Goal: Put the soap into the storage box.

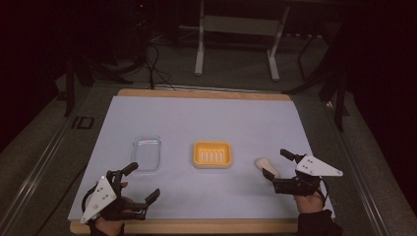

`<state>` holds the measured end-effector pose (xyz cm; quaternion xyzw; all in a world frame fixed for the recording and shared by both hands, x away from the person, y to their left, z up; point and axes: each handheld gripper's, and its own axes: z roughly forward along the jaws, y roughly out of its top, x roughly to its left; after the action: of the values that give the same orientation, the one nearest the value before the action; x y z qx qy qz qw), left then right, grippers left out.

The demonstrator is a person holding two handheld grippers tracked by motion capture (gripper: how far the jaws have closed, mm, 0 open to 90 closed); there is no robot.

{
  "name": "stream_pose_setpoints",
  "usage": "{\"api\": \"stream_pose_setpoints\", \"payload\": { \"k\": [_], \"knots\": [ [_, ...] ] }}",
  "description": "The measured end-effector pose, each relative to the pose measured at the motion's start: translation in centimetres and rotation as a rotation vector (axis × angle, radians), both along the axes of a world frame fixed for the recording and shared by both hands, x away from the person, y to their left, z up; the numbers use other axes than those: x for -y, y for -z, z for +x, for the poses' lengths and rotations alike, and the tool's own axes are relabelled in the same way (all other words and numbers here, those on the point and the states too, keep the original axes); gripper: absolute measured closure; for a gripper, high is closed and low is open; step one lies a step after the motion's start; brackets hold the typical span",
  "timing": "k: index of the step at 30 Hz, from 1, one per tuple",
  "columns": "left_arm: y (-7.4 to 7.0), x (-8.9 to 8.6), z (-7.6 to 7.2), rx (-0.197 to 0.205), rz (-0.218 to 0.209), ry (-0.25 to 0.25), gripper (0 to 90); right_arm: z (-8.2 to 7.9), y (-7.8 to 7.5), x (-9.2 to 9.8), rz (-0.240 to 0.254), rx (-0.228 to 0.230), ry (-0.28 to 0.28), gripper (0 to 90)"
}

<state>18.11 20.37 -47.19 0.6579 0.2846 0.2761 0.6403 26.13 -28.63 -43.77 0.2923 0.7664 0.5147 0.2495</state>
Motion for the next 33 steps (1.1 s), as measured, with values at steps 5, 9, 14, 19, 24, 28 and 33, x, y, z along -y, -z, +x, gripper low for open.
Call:
{"api": "stream_pose_setpoints", "payload": {
  "k": [5,9,14,19,24,28,33],
  "knots": [
    [0.0,0.0,-0.2,0.006,0.003,0.012,0.9,-0.1,-0.3,0.3,0.016,0.011,-0.002,11.3],
    [0.2,-0.3,-0.3,-0.001,0.009,0.014,0.9,0.2,-0.4,0.6,0.008,0.010,-0.011,11.3],
    [0.3,-0.1,-0.3,-0.002,0.018,0.031,0.9,0.6,-0.3,0.5,0.007,0.005,-0.048,11.6],
    [0.3,-0.2,-0.2,-0.010,0.011,0.030,0.9,1.0,-0.5,0.5,0.018,-0.008,-0.089,12.8],
    [0.3,-0.1,-0.2,-0.009,0.013,0.024,0.9,1.6,-0.8,0.6,-0.045,-0.037,-0.147,12.4],
    [0.3,0.0,-0.2,-0.014,0.026,0.024,0.9,2.0,-1.4,0.5,-0.103,-0.098,-0.186,10.5],
    [0.3,-0.1,-0.2,-0.017,0.020,0.017,0.9,2.2,-1.9,0.4,-0.171,-0.139,-0.193,10.4]
  ]
}}
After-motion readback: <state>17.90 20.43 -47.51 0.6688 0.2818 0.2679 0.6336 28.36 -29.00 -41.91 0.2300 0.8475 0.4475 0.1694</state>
